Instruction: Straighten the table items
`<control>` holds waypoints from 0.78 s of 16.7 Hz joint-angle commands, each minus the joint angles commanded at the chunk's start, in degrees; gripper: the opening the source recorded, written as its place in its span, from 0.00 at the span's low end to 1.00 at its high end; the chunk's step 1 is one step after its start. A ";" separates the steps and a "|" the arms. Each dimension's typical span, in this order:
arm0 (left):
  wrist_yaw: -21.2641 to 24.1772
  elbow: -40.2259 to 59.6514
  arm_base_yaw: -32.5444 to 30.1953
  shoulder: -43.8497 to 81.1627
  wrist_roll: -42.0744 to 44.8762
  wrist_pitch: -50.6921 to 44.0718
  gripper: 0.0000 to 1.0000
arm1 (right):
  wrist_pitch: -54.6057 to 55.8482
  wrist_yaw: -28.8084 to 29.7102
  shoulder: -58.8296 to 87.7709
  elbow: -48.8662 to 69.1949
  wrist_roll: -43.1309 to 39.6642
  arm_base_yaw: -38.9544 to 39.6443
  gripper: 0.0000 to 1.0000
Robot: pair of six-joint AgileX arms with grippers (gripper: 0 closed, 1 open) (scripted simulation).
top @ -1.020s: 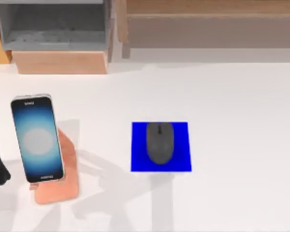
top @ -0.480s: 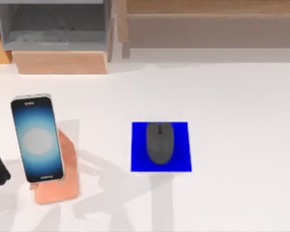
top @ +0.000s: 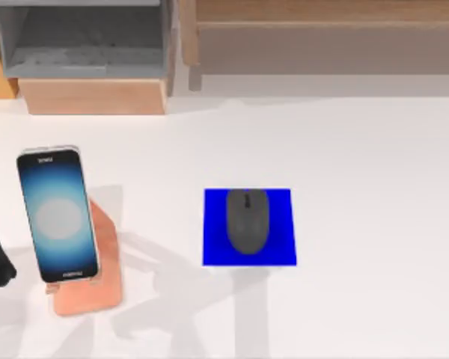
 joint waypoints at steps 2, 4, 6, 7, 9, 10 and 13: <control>0.00 0.00 0.00 0.00 0.00 0.00 1.00 | 0.00 0.00 0.00 0.00 0.00 0.00 0.17; 0.00 0.00 0.00 0.00 0.00 0.00 1.00 | 0.00 0.00 0.00 0.00 0.00 0.00 0.02; 0.00 0.00 0.00 0.00 0.00 0.00 1.00 | 0.00 0.00 0.00 0.00 0.00 0.00 0.00; 0.00 0.00 0.00 0.00 0.00 0.00 1.00 | 0.00 0.00 0.00 0.00 0.00 0.00 0.00; 0.00 0.00 0.00 0.00 0.00 0.00 1.00 | 0.00 0.00 0.00 0.00 0.00 0.00 0.00; 0.00 0.00 0.00 0.00 0.00 0.00 1.00 | 0.00 0.00 0.00 0.00 0.00 0.00 0.00; 0.00 0.00 0.00 0.00 0.00 0.00 1.00 | 0.01 0.00 -0.10 -0.03 0.07 -0.13 0.00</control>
